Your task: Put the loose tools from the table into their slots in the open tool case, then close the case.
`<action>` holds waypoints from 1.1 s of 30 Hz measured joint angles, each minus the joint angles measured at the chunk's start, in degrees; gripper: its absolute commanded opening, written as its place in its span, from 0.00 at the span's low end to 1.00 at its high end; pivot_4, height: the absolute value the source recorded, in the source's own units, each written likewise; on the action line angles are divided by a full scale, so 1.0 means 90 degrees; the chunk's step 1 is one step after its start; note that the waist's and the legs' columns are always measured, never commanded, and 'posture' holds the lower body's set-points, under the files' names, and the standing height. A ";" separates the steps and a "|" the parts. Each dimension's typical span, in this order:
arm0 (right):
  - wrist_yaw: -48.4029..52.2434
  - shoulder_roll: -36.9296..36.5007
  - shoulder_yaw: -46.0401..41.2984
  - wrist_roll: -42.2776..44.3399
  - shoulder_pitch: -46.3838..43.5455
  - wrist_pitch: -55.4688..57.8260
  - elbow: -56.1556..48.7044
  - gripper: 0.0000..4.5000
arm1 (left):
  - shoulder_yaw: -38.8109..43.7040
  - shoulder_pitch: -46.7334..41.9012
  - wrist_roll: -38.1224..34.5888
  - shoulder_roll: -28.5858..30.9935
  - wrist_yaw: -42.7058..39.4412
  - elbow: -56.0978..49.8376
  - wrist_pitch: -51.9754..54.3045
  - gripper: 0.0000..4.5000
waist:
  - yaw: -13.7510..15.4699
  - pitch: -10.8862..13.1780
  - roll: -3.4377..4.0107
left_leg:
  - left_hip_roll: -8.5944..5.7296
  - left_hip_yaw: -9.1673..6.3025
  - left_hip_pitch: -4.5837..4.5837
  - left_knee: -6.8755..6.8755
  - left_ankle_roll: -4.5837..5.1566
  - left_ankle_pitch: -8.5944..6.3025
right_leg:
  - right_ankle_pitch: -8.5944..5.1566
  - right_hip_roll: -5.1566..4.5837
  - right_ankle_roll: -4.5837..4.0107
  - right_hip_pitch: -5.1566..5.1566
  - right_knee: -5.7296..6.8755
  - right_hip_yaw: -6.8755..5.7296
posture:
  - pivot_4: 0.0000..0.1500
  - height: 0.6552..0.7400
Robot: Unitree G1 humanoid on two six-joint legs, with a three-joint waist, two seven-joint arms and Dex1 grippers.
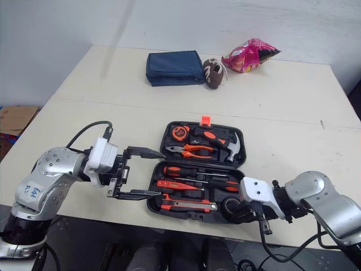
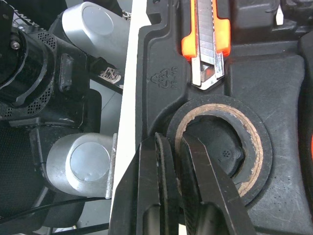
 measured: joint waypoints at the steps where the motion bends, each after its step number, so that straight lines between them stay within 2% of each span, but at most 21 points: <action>1: 0.0042 0.0047 -0.0007 -0.0007 0.0000 -0.0157 0.0099 0.26 | 0.0033 -0.0007 0.0031 0.0000 0.0001 0.0068 -0.0058 1.00 | 0.0005 0.0001 -0.0001 | 0.0000 0.0000 0.0000 0.0000 0.0000 0.0000 | 0.0000 0.0001 0.0000 0.0000 -0.0001 -0.0001 | 1.00 1.00; 7: 0.0362 0.0040 -0.0051 0.0105 0.0015 -0.0338 0.0174 0.26 | 0.0087 -0.0012 0.0129 0.0031 -0.0014 0.0285 -0.0173 1.00 | 0.0009 0.0003 0.0001 | -0.0001 0.0001 -0.0004 0.0000 0.0002 -0.0001 | 0.0000 0.0000 0.0000 -0.0004 -0.0001 -0.0001 | 1.00 1.00; 15: 0.0608 0.0016 -0.0968 0.1598 -0.0096 0.0669 0.0107 0.26 | 0.0126 0.0063 0.0131 0.0103 -0.0044 0.0286 -0.0183 1.00 | -0.0014 0.0003 0.0001 | 0.0002 -0.0001 -0.0001 0.0002 0.0003 -0.0001 | 0.0001 -0.0001 0.0000 -0.0001 0.0003 -0.0001 | 1.00 1.00; 19: 0.0526 0.0121 -0.1190 0.1919 -0.0188 0.0904 0.0116 0.26 | 0.0172 0.0077 0.0134 0.0107 -0.0105 0.0366 -0.0234 1.00 | 0.0000 0.0003 0.0001 | 0.0003 -0.0001 -0.0002 0.0001 0.0003 -0.0001 | 0.0001 -0.0001 0.0000 -0.0001 0.0000 -0.0002 | 1.00 1.00; 20: 0.0474 0.0372 -0.1241 0.1928 -0.0157 0.0743 0.0115 0.26 | 0.0169 0.0064 0.0148 0.0102 -0.0112 0.0421 -0.0241 1.00 | 0.0006 0.0003 -0.0002 | 0.0002 -0.0001 -0.0003 0.0000 0.0003 -0.0001 | 0.0001 -0.0001 0.0000 -0.0001 -0.0001 -0.0003 | 1.00 1.00; 21: 0.0435 0.0585 -0.1224 0.1918 -0.0087 0.0602 0.0114 0.15 | 0.0167 0.0055 0.0167 0.0096 -0.0115 0.0441 -0.0241 1.00 | 0.0012 0.0003 -0.0002 | 0.0002 -0.0001 -0.0004 0.0000 0.0003 -0.0001 | 0.0001 0.0000 0.0000 -0.0001 -0.0001 -0.0003 | 1.00 1.00; 23: 0.0270 0.1049 -0.1089 0.1740 0.0092 0.0213 0.0143 0.01 | 0.0160 0.0025 0.0181 0.0089 -0.0129 0.0451 -0.0242 1.00 | 0.0014 0.0003 -0.0002 | -0.0002 0.0002 -0.0005 0.0000 0.0003 -0.0002 | 0.0001 -0.0001 0.0001 -0.0003 0.0000 -0.0002 | 1.00 1.00; 30: 0.0272 0.1815 -0.0658 0.0493 0.0680 -0.1835 0.1428 0.01 | 0.0111 -0.0036 0.0235 0.0072 -0.0168 0.0456 -0.0251 1.00 | 0.0016 0.0003 -0.0002 | -0.0013 0.0009 -0.0004 0.0004 0.0008 0.0000 | 0.0005 -0.0002 0.0008 -0.0004 0.0005 0.0004 | 1.00 1.00; 33: 0.0342 0.1938 -0.0550 0.0333 0.0689 -0.2495 0.1805 0.01 | 0.0064 -0.0059 0.0244 0.0050 -0.0167 0.0458 -0.0248 1.00 | -0.0016 0.0003 -0.0003 | -0.0007 0.0010 0.0006 0.0004 0.0007 0.0000 | 0.0005 0.0001 0.0008 0.0000 0.0006 0.0006 | 1.00 1.00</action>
